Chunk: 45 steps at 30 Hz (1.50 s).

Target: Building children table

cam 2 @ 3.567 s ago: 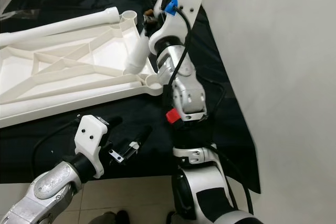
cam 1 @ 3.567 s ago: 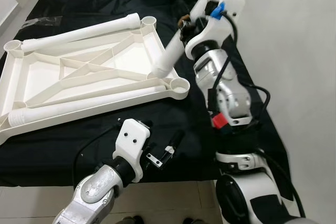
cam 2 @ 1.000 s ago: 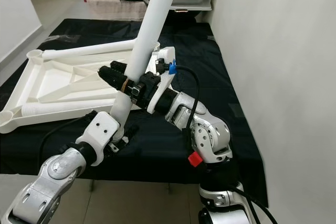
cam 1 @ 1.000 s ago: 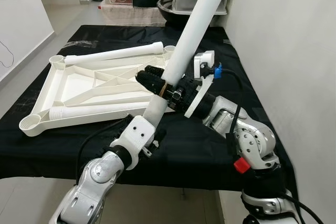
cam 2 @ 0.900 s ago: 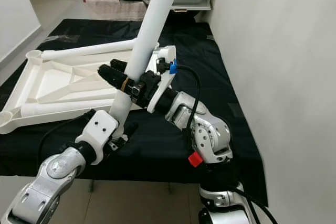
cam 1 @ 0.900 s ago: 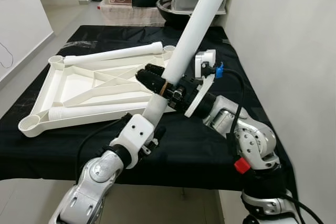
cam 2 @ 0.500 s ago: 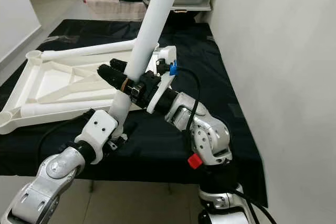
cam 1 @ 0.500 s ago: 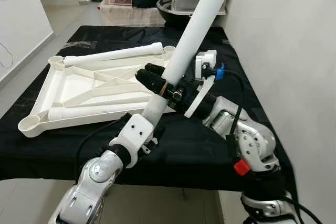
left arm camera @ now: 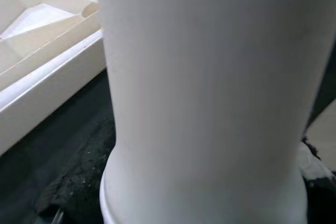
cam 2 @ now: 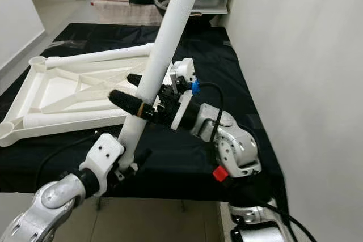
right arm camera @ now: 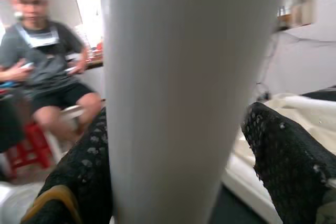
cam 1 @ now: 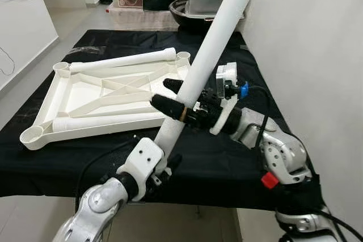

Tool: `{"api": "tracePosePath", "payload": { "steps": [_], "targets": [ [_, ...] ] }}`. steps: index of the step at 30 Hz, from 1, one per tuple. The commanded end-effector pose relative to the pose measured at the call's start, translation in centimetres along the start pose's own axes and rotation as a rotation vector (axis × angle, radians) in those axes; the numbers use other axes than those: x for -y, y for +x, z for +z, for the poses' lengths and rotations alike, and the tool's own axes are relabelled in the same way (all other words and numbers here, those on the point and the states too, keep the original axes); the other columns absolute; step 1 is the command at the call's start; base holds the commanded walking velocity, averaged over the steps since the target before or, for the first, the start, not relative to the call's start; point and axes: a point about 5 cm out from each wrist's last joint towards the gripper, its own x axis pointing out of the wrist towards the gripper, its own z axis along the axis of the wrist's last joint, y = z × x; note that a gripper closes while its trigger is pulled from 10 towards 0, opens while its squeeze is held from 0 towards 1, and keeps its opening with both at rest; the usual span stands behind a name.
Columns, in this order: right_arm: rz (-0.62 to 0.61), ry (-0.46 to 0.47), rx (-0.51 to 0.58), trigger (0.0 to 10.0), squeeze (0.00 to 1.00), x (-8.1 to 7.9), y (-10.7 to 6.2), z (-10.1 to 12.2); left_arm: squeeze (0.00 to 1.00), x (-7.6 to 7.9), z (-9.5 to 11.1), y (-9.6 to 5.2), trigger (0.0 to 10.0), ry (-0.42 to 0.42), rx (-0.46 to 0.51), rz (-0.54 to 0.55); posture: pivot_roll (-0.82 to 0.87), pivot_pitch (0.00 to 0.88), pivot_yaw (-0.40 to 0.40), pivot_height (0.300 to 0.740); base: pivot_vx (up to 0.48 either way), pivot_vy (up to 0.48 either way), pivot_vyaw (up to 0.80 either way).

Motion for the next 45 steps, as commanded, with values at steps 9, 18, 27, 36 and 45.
{"api": "tracePosePath", "payload": {
  "steps": [9,18,27,36,45],
  "targets": [
    [0.229,0.100,-0.014,10.0,0.00,0.2,-1.2,0.6,0.00,2.4,0.9,-1.8,10.0,-0.168,0.055,-0.270,0.11,0.063,0.006,0.740,0.000,0.000,0.00],
    [0.364,0.114,-0.055,10.0,0.00,-0.5,-1.1,0.4,0.00,3.6,0.3,-3.5,10.0,-0.276,0.018,-0.462,0.11,0.068,0.011,0.740,0.000,0.000,0.00],
    [0.489,0.153,-0.106,10.0,0.00,-1.6,-1.1,0.1,0.00,2.9,-0.6,-4.3,10.0,-0.250,-0.054,-0.563,0.11,0.074,0.019,0.740,0.000,0.000,0.00],
    [0.556,0.200,-0.083,10.0,0.00,-2.8,-0.5,0.2,0.00,3.0,-0.4,-4.0,10.0,-0.248,-0.051,-0.590,0.10,0.082,0.021,0.740,0.000,0.000,0.00],
    [0.597,0.222,-0.078,10.0,0.00,-3.7,0.4,-0.1,0.00,3.3,-0.6,-3.6,10.0,-0.226,-0.064,-0.629,0.09,0.087,0.026,0.740,0.000,0.000,0.00]
  ]
}}
